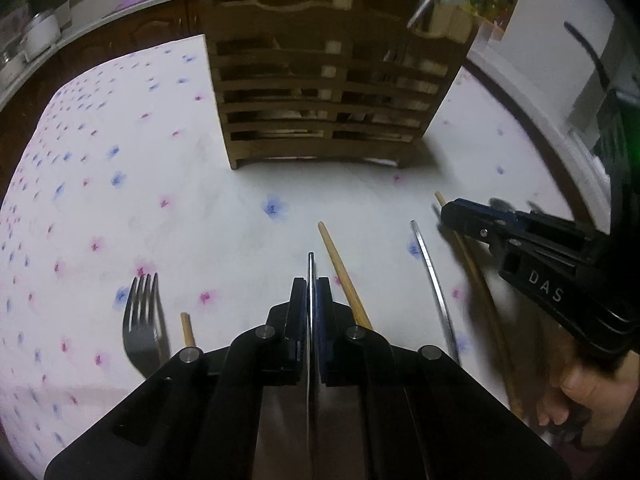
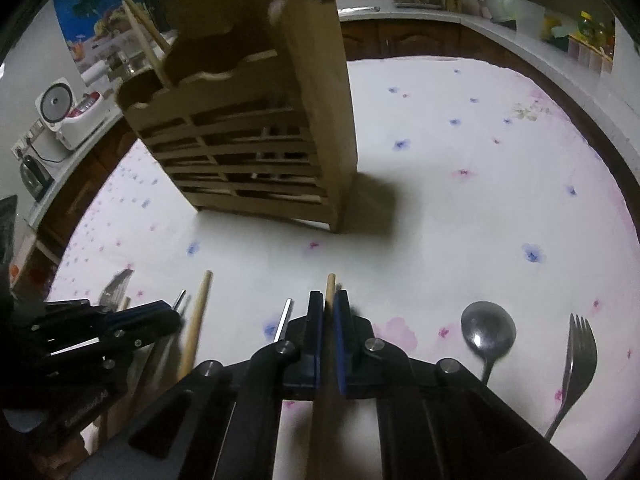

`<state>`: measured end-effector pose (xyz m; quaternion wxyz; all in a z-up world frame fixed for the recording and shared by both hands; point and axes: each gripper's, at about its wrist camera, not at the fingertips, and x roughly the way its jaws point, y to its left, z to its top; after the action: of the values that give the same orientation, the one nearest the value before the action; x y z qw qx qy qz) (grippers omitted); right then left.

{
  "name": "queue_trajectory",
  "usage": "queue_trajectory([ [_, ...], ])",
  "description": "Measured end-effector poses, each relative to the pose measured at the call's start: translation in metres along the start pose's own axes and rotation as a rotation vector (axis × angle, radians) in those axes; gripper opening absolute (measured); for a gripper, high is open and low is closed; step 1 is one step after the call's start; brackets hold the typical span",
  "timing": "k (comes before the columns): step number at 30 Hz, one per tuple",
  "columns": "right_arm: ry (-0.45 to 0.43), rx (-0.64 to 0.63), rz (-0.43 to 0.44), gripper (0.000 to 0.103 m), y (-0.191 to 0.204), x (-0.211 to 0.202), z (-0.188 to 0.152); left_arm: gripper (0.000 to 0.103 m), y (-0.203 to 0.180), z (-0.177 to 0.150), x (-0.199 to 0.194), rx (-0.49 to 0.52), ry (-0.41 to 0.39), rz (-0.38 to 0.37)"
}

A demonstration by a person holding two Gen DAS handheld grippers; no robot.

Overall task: Organize utensils
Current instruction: 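Lift both held chopsticks upright off the table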

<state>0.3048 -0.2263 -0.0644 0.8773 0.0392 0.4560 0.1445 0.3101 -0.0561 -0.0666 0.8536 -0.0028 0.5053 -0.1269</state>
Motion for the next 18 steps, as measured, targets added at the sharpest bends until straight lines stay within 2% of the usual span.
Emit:
queue_trajectory([
  [5,-0.058,0.012,0.046,0.005,0.002,-0.033,0.002,0.004,0.004,-0.004,-0.037,-0.023,-0.067,-0.065],
  [18,-0.224,-0.021,0.079,0.005,0.023,-0.129,-0.002,0.004,0.006,-0.030,-0.142,0.003,-0.242,-0.133],
])
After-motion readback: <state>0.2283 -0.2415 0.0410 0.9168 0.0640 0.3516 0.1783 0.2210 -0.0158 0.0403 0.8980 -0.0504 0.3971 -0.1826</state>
